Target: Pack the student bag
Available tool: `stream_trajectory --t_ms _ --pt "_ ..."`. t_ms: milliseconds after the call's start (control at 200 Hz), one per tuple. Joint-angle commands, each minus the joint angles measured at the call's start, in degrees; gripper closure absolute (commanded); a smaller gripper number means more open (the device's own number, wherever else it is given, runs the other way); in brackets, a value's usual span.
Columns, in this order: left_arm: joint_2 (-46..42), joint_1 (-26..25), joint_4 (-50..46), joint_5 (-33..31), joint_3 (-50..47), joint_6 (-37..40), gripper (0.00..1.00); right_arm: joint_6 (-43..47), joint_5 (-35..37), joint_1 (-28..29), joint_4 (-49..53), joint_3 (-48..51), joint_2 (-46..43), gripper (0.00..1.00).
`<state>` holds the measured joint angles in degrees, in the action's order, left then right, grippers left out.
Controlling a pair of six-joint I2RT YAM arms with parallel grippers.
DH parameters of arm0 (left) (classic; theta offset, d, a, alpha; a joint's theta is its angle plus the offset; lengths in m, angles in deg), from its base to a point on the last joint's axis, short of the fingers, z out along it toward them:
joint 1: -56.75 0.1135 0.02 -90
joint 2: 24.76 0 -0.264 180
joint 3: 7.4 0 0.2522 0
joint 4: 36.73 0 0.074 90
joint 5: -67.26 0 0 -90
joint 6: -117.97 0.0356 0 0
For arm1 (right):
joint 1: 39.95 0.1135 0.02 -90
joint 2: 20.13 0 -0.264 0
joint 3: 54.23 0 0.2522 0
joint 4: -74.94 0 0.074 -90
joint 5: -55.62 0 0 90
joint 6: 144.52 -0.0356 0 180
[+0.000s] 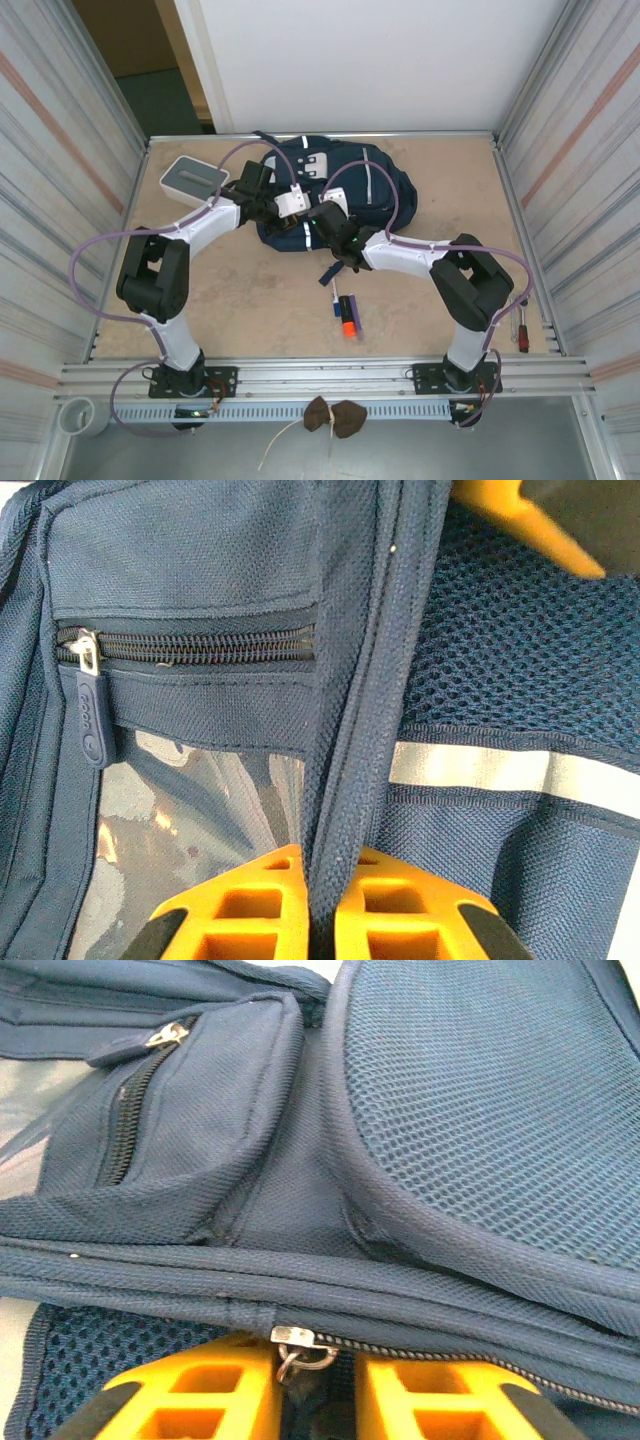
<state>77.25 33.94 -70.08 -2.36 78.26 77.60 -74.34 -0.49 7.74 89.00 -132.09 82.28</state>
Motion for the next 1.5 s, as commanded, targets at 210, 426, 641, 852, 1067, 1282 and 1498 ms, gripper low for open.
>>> stream_trajectory --t_ms 210,426,641,852,1067,1282,1498 --pt "-2.7 1.1 0.8 3.8 0.1 -0.9 1.00 -1.5 -3.9 -1.6 9.1 -1.3 -5.1 0.94" --pt "-2.8 1.8 1.9 2.8 -1.1 -0.5 1.00 -3.5 -18.6 -7.3 10.2 1.5 -9.3 0.99" --pt "-3.3 2.9 3.4 2.6 -2.4 0.0 1.00 -4.5 -32.8 -14.2 10.0 4.7 -11.5 1.00" --pt "-3.9 3.7 4.1 2.3 -3.5 0.1 1.00 -3.6 -40.1 -20.3 9.7 8.0 -13.7 1.00" --pt "-5.1 6.0 4.8 1.4 -5.2 0.3 1.00 -1.7 -39.6 -26.2 10.0 12.0 -16.6 1.00" --pt "-5.2 5.7 3.5 1.6 -5.4 1.6 0.78 -2.5 -45.9 -25.0 7.4 11.6 -17.0 1.00" --pt "-11.7 -0.2 9.0 4.3 -8.2 -0.3 0.37 -5.2 -49.4 -21.7 4.9 10.5 -18.3 1.00"
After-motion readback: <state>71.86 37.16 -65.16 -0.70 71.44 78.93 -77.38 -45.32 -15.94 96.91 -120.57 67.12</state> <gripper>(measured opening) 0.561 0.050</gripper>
